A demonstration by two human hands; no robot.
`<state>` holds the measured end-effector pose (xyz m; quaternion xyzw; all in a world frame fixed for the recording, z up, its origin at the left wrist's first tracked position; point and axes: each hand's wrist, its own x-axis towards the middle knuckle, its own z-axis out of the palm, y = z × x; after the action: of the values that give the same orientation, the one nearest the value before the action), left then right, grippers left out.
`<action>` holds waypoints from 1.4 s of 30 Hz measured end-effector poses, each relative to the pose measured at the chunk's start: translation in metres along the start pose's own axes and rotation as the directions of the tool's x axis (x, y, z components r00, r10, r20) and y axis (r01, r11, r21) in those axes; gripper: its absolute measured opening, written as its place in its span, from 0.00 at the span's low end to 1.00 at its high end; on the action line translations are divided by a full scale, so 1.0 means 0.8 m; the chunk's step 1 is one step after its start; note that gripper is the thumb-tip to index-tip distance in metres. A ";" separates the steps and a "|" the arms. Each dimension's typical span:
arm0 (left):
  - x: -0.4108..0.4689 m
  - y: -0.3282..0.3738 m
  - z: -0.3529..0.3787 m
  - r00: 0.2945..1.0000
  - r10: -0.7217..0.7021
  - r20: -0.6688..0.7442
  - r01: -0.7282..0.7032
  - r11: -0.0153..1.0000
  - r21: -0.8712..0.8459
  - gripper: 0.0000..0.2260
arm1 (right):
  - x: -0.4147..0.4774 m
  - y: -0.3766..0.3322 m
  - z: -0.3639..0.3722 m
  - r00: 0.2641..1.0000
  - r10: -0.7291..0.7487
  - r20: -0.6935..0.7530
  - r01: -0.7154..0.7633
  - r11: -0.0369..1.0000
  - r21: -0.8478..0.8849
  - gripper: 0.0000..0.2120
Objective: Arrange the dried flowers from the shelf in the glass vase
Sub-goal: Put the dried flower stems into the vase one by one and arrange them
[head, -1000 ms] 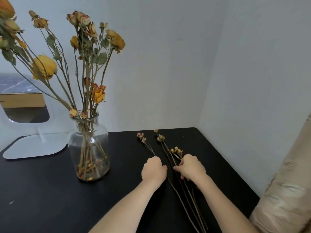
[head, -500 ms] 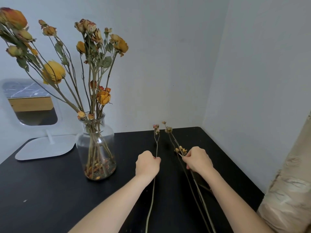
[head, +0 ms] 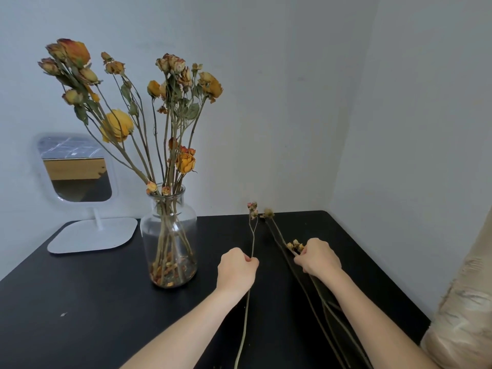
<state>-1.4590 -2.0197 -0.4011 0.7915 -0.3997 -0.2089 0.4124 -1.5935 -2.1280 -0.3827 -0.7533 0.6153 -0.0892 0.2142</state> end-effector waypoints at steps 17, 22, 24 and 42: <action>-0.024 0.025 -0.042 0.928 0.352 -0.119 -0.356 0.934 -0.016 0.06 | -0.012 -0.022 -0.067 0.962 -0.166 -0.214 0.230 0.918 0.322 0.06; -0.055 0.057 -0.097 0.789 0.554 -0.266 -0.574 0.819 0.004 0.03 | -0.036 -0.046 -0.077 0.948 -0.211 -0.237 0.302 0.829 0.471 0.07; -0.067 0.072 -0.125 0.757 0.586 -0.289 -0.624 0.779 -0.054 0.03 | -0.045 -0.057 -0.078 0.942 -0.243 -0.234 0.328 0.816 0.475 0.08; -0.092 0.117 -0.321 0.446 0.538 -0.715 -0.726 0.685 0.064 0.04 | -0.089 -0.115 -0.067 0.907 -0.376 -0.190 0.419 0.761 0.495 0.06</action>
<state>-1.3762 -1.8674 -0.1775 0.5398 -0.4550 0.2205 0.6730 -1.5495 -2.0572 -0.2857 -0.7748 0.4015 -0.3267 0.3630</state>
